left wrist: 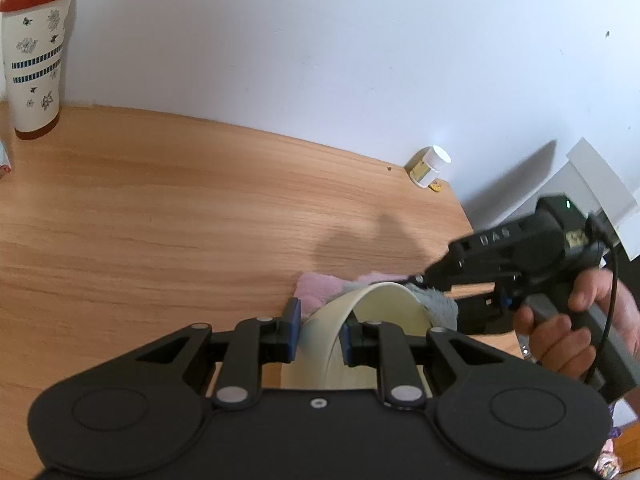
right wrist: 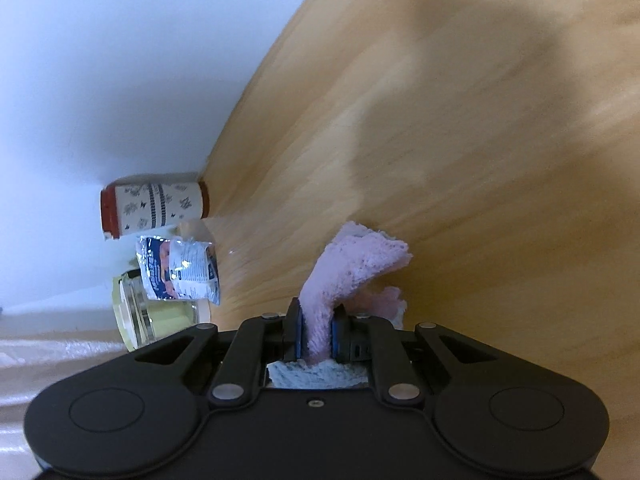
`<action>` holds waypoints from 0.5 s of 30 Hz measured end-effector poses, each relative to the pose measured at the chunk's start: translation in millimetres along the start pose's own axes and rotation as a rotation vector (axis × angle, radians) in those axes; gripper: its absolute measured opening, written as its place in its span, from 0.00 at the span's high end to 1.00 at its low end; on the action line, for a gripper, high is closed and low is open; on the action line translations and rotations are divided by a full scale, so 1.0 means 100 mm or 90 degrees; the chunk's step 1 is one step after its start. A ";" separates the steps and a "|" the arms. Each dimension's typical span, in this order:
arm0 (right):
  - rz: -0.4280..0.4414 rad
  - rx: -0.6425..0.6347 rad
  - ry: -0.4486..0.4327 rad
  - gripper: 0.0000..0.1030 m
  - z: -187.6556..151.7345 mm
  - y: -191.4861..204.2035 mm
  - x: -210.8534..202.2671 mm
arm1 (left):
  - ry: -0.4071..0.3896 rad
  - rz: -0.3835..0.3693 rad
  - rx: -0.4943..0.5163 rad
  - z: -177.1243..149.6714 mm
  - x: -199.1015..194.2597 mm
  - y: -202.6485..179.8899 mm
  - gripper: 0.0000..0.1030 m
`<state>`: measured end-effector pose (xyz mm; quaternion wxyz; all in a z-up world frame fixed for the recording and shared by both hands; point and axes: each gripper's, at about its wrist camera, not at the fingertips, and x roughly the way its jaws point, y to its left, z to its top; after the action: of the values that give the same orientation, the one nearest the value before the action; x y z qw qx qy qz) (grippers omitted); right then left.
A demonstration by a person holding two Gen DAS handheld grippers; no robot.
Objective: Clean bowl
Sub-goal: 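Wipe the bowl's outer wall again with the cloth in the right gripper, then lower the bowl onto the table with the left gripper while the right gripper lowers the cloth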
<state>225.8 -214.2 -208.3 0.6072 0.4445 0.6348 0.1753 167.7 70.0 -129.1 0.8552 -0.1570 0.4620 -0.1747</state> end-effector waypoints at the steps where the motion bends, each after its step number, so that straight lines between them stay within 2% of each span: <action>1: 0.001 0.003 -0.002 0.86 -0.01 -0.03 -0.02 | -0.001 -0.001 0.000 0.00 0.00 0.01 0.83; 8: 0.015 0.034 -0.020 0.86 -0.10 -0.23 -0.10 | -0.004 -0.008 -0.008 0.01 -0.01 0.06 0.83; 15: -0.009 0.017 -0.005 0.86 -0.19 -0.31 -0.15 | -0.007 0.000 -0.019 0.03 -0.05 0.16 0.83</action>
<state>195.2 -236.9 -219.3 0.6049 0.4488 0.6378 0.1610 170.6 86.3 -130.8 0.8553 -0.1706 0.4598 -0.1673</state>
